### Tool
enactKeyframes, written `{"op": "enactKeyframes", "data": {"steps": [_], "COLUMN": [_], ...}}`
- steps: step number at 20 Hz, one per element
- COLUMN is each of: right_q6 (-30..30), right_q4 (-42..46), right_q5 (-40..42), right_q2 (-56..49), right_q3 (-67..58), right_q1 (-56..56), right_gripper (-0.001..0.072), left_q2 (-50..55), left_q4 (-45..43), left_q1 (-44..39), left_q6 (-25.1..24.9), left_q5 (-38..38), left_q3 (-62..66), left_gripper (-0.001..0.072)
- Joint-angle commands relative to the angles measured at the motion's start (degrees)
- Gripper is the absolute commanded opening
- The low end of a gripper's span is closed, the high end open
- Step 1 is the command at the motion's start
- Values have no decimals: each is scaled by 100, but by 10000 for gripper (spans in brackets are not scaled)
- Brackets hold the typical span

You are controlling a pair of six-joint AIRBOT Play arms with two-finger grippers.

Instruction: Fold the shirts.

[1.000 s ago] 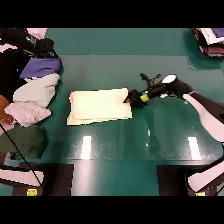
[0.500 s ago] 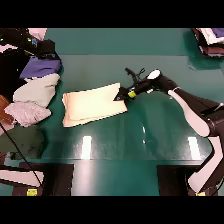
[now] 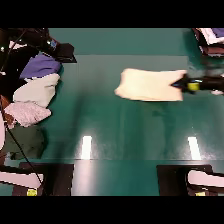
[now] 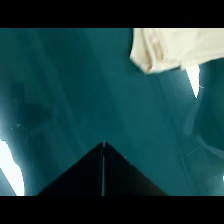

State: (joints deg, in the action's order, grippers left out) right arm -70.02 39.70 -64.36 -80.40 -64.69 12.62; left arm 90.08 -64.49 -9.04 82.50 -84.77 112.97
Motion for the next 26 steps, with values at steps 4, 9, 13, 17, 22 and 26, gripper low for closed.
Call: {"op": "enactKeyframes", "data": {"steps": [4,9,13,17,22,26], "right_q6": [-2,0,0,-42,-767,-885], "right_q4": [131,284,629,2168,3418,2194], "right_q5": [815,894,264,-1143,-2079,-2022], "right_q2": [1633,1923,1528,986,654,662], "right_q3": [1410,2028,1685,492,-914,-1294], "right_q1": [3521,4784,4819,4826,4800,4046], "right_gripper": [15,15,38,419,419,414], "left_q2": [-2,-2,-2,-2,-2,-2], "left_q4": [42,48,46,46,44,46], "left_q1": [-229,-282,-282,-282,-282,-282], "left_q6": [157,160,155,149,151,153], "left_q5": [343,470,457,404,382,446], "left_q3": [-2,-2,-2,-2,-2,-2], "left_gripper": [22,22,22,22,22,22]}}
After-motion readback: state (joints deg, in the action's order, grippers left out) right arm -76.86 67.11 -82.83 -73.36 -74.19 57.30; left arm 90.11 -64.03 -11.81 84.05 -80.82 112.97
